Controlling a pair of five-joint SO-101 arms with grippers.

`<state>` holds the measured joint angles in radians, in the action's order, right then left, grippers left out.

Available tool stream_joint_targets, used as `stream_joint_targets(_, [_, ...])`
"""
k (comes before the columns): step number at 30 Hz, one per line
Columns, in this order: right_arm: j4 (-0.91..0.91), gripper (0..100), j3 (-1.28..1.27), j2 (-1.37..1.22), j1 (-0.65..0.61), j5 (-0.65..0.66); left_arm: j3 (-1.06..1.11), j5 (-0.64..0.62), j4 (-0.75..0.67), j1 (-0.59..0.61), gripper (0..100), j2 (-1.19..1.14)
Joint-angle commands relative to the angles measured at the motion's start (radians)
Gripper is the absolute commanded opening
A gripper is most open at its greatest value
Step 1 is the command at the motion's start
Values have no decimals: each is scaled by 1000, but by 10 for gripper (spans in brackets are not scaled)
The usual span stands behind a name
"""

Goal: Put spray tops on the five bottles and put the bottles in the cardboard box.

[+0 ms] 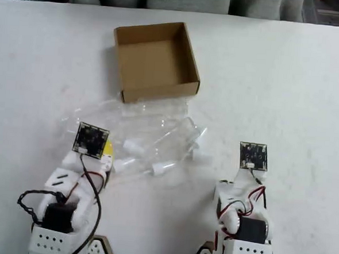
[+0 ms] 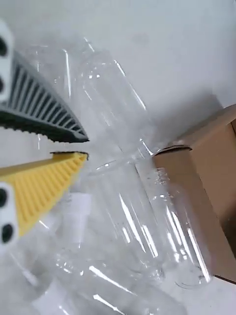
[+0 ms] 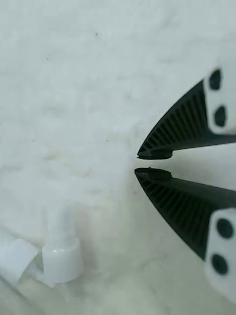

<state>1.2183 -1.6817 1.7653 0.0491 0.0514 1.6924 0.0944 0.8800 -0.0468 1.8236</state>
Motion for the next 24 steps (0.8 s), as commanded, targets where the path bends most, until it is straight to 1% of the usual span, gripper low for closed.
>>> stream_joint_targets(1, [1, 21, -11, 8, 27, -3, -94, 9, -9, 24, 61, 7])
stream_joint_targets(7, [-19, 22, -9, 8, 27, -3, -318, 2, 94, 113, 61, 5])
stream_joint_targets(10, [-22, 22, -9, 8, 28, -3, -396, 2, 97, 137, 61, -38])
stream_joint_targets(12, [-22, 22, -9, 8, 28, -3, -457, 2, 98, 137, 61, -122])
stream_joint_targets(16, [-22, 22, -9, 8, 28, -3, -611, 6, 101, 139, 61, -371])
stream_joint_targets(20, [-21, 22, -9, 8, 28, -3, -770, 6, 164, 139, 61, -616])
stream_joint_targets(23, [-21, 22, -9, 8, 28, -3, -842, -5, 169, 139, 61, -780])
stream_joint_targets(24, [-21, 22, -9, 8, 28, -3, -858, -28, 169, 139, 61, -831])
